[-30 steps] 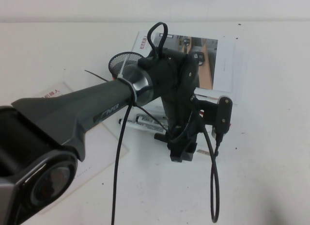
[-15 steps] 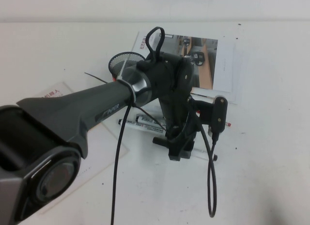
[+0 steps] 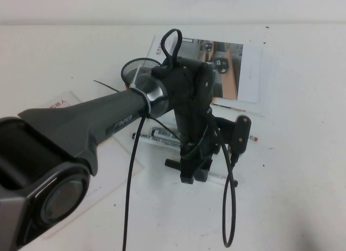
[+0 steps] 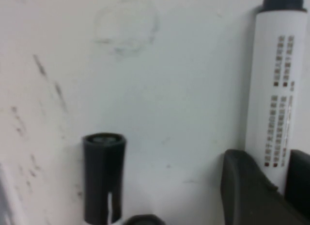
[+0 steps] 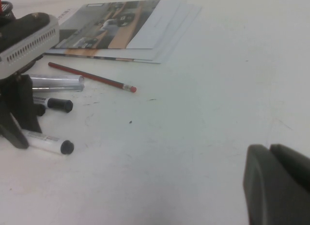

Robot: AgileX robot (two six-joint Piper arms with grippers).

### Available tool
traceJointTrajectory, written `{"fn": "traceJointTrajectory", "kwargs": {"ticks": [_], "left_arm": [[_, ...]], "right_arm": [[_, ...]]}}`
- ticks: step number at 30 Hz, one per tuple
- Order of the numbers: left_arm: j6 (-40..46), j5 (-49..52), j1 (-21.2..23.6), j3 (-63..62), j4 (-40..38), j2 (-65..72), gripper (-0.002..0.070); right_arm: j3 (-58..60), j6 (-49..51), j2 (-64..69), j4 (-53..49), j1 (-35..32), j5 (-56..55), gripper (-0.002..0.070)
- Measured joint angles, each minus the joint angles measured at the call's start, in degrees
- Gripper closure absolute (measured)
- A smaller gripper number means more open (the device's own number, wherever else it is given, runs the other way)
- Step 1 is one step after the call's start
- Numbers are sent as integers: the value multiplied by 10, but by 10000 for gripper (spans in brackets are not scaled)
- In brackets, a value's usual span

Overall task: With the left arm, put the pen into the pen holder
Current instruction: Pick up the pen on the table, then place the pen onto the pen holder

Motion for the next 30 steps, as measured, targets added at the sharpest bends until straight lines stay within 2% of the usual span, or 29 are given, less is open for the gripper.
{"fn": "traceJointTrajectory", "kwargs": {"ticks": [5,14,18,22,30], "left_arm": [[-37,3,1,1,0,-17,559],[-164,-24,1,2,-5,-159,559],[-216,-91,13,39,-13,-218,559],[-264,-250,35,148,-20,-294,559],[-402,-707,73,440,-35,-412,559]], "right_arm": [[0,0,0,0,0,0,698],[0,0,0,0,0,0,698],[0,0,0,0,0,0,698],[0,0,0,0,0,0,698],[0,0,0,0,0,0,698]]}}
